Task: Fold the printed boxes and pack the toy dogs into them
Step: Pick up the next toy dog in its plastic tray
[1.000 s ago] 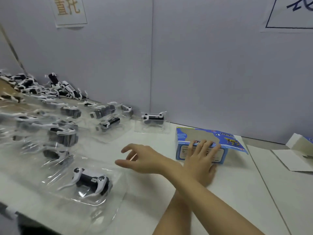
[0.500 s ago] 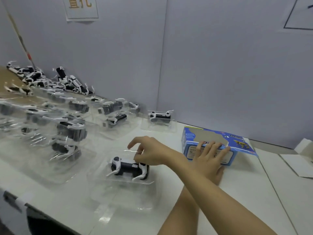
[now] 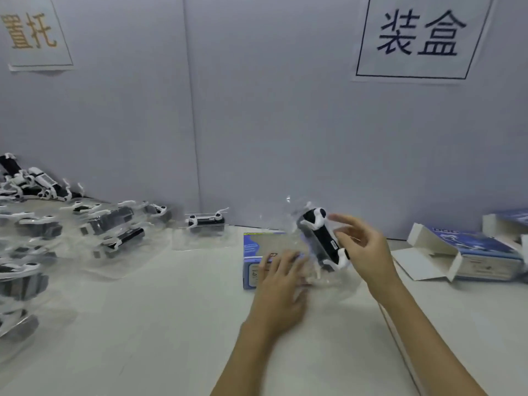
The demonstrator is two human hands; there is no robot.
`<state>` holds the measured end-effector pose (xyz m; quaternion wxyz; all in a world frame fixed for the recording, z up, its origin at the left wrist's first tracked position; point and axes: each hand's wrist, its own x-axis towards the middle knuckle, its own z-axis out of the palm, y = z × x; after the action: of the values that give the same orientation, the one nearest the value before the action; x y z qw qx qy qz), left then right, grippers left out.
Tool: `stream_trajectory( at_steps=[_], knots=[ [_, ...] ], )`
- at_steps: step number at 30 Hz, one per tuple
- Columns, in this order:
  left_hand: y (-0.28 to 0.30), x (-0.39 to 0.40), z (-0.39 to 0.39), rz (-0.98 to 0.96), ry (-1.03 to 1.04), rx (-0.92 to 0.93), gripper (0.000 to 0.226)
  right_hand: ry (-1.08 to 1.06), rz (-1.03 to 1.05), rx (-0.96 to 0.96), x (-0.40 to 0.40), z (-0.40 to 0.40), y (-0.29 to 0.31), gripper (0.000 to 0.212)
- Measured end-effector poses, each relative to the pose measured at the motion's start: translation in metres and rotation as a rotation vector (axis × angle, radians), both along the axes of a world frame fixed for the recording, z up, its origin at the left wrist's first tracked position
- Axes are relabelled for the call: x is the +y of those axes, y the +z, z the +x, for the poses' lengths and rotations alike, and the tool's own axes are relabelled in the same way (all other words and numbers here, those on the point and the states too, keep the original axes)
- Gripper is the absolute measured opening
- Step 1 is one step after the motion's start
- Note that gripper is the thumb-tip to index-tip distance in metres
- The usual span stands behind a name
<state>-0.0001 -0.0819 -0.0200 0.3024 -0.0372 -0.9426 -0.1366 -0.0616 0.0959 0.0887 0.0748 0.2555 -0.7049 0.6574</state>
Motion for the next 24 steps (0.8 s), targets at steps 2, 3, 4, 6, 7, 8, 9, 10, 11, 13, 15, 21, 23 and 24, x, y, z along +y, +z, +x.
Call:
stream_trajectory(
  at_steps=[2,3,4,6,7,8,9,10,11,13,15,21,23,24],
  knots=[
    [0.003,0.001,-0.002,0.027,0.001,0.037,0.064,-0.095,-0.049,-0.083,0.027,-0.007,-0.021,0.04],
    [0.003,0.0,-0.001,0.045,0.01,0.059,0.055,-0.124,-0.065,-0.135,0.034,-0.01,-0.032,0.039],
    [0.005,0.001,0.0,0.06,0.033,0.092,0.045,-0.142,-0.091,-0.196,0.04,-0.012,-0.042,0.037],
    [0.009,0.001,0.0,0.045,0.12,0.136,0.045,-0.139,-0.172,-0.329,0.045,-0.017,-0.058,0.033],
    [0.014,0.0,0.0,0.028,0.191,0.123,0.053,-0.138,-0.202,-0.386,0.046,-0.019,-0.062,0.031],
    [0.018,0.0,0.001,0.027,0.255,0.121,0.059,-0.13,-0.219,-0.437,0.046,-0.02,-0.065,0.029],
    [0.021,0.001,0.001,0.042,0.294,0.14,0.06,-0.107,-0.235,-0.483,0.045,-0.021,-0.067,0.027],
    [0.022,0.002,0.002,0.068,0.307,0.167,0.056,-0.079,-0.25,-0.518,0.045,-0.021,-0.068,0.026],
    [0.021,0.003,0.002,0.093,0.3,0.193,0.05,-0.057,-0.262,-0.545,0.044,-0.021,-0.068,0.027],
    [0.018,0.004,0.002,0.129,0.272,0.237,0.045,-0.039,-0.262,-0.573,0.045,-0.023,-0.068,0.029],
    [0.018,0.005,0.001,0.164,0.224,0.257,0.051,-0.02,-0.253,-0.588,0.046,-0.024,-0.068,0.031],
    [0.016,0.002,0.0,0.229,0.242,0.273,0.038,0.091,-0.159,-0.637,0.049,-0.022,-0.068,0.024],
    [0.023,0.003,0.002,0.391,0.332,0.349,0.031,0.165,-0.107,-0.66,0.05,-0.019,-0.067,0.025],
    [0.029,0.004,0.003,0.508,0.38,0.396,0.027,0.203,-0.094,-0.667,0.05,-0.018,-0.067,0.025]
  ],
)
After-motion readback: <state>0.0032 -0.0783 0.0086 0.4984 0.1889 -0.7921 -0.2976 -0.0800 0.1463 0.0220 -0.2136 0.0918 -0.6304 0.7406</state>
